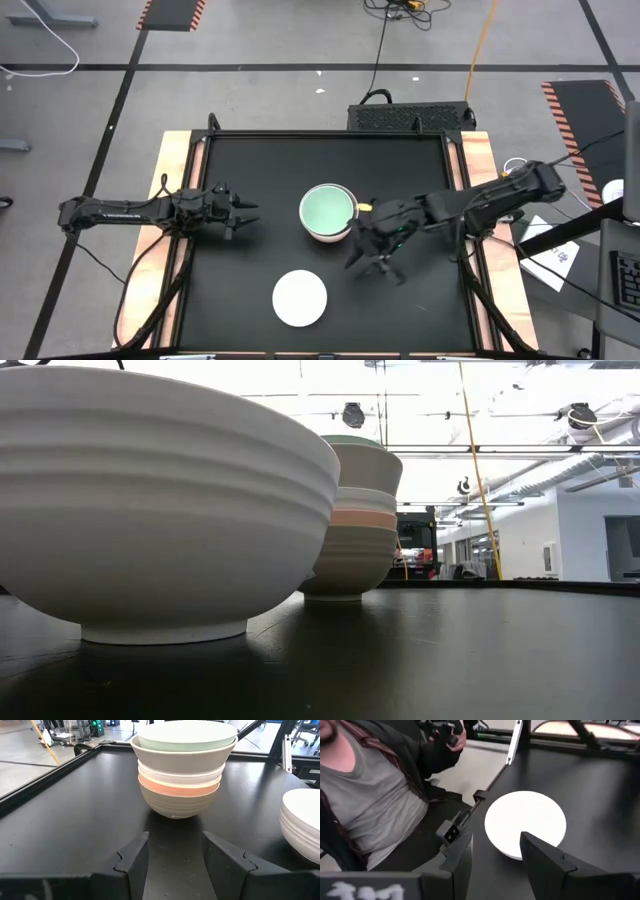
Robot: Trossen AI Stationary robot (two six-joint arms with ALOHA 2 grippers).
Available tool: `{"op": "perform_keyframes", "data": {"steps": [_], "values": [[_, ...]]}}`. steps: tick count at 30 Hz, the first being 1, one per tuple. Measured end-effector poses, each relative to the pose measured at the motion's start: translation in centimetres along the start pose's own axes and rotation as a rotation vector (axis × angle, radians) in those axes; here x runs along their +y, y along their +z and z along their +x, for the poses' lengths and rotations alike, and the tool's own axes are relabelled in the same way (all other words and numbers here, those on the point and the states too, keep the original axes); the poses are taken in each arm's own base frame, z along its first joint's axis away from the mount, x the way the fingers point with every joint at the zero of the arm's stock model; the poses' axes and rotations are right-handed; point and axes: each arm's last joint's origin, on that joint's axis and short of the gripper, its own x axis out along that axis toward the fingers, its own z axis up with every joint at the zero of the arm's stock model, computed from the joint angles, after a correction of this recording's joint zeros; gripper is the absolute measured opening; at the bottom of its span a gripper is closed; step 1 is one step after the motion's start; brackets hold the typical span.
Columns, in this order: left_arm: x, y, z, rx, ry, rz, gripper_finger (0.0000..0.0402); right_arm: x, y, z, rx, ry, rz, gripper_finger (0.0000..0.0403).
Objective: Nest bowls inside each other
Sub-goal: Stack the white bowl on top of the light green bowl
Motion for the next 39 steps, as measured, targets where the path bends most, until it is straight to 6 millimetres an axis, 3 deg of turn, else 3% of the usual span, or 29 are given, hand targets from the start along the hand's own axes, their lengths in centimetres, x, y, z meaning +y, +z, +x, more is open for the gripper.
{"op": "perform_keyframes", "data": {"steps": [5,12,21,31,36,39], "values": [[0.0,0.0,0.0,0.001,0.000,0.008,0.0182,-0.5,1.2,3.4,0.034,0.019,0.000,0.0157],[0.0,0.0,0.0,0.004,0.000,0.006,0.0182,-1.4,0.6,6.0,0.092,0.019,0.092,0.0166],[0.0,-0.1,0.0,0.016,-0.001,0.001,0.0182,-0.1,1.8,6.4,-0.022,-0.037,0.008,0.0226],[0.0,-0.2,0.0,0.020,-0.003,-0.001,0.0182,2.2,1.9,6.5,-0.035,0.140,-0.149,0.0228],[0.0,-0.2,0.0,0.020,-0.003,-0.002,0.0182,2.5,1.5,6.9,-0.039,0.145,-0.206,0.0228],[0.0,-0.2,0.0,0.020,-0.002,-0.002,0.0182,1.7,0.9,7.0,-0.018,0.062,-0.146,0.0228]]}}
